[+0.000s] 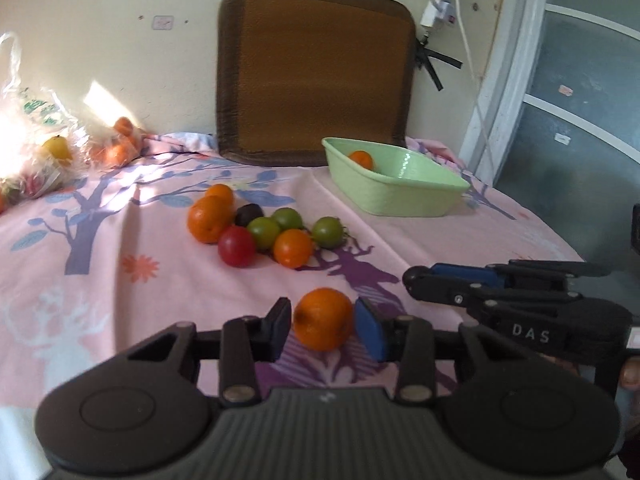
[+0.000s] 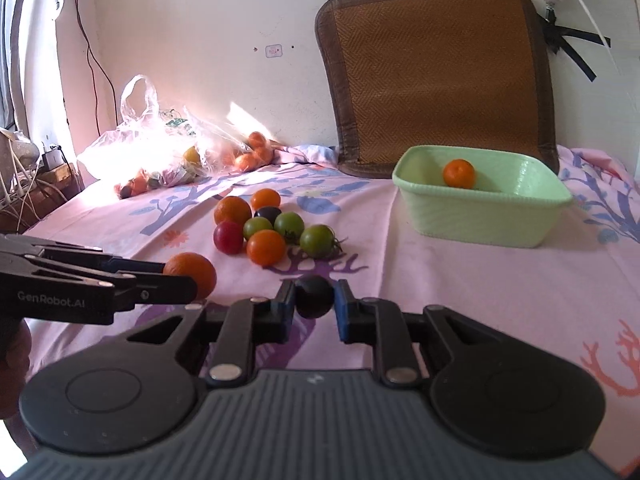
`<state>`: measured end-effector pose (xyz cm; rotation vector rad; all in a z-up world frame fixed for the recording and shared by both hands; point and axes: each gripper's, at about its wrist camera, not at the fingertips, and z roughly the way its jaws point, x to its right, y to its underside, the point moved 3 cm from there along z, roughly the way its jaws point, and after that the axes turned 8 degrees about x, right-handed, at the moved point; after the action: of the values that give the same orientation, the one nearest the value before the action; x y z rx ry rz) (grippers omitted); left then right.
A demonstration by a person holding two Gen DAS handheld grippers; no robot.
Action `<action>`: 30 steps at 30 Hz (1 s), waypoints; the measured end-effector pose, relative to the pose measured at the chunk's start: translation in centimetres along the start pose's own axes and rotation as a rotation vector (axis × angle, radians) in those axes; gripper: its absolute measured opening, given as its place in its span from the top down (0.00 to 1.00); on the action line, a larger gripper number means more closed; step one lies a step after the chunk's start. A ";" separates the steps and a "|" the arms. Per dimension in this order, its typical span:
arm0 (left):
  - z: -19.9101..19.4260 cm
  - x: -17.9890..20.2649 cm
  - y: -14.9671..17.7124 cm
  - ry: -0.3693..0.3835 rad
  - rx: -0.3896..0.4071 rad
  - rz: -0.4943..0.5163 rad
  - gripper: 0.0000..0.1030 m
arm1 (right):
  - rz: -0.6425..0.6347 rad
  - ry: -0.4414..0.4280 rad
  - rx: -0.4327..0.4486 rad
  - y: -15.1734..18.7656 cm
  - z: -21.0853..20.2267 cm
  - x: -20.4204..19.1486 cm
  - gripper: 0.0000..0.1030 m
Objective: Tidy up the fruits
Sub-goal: 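Grasp another mandarin with the left tool while the right tool grasps a dark tomato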
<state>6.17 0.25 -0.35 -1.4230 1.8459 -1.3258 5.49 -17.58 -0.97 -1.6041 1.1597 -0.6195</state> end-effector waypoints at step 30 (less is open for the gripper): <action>0.6 4.4 2.8 -0.030 -0.069 0.089 0.54 | 0.003 0.046 -0.010 2.4 -1.7 0.7 0.69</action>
<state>3.68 -4.03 -2.22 -1.3706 1.9297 -1.2023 3.45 -18.95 -2.68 -1.6035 1.2007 -0.6525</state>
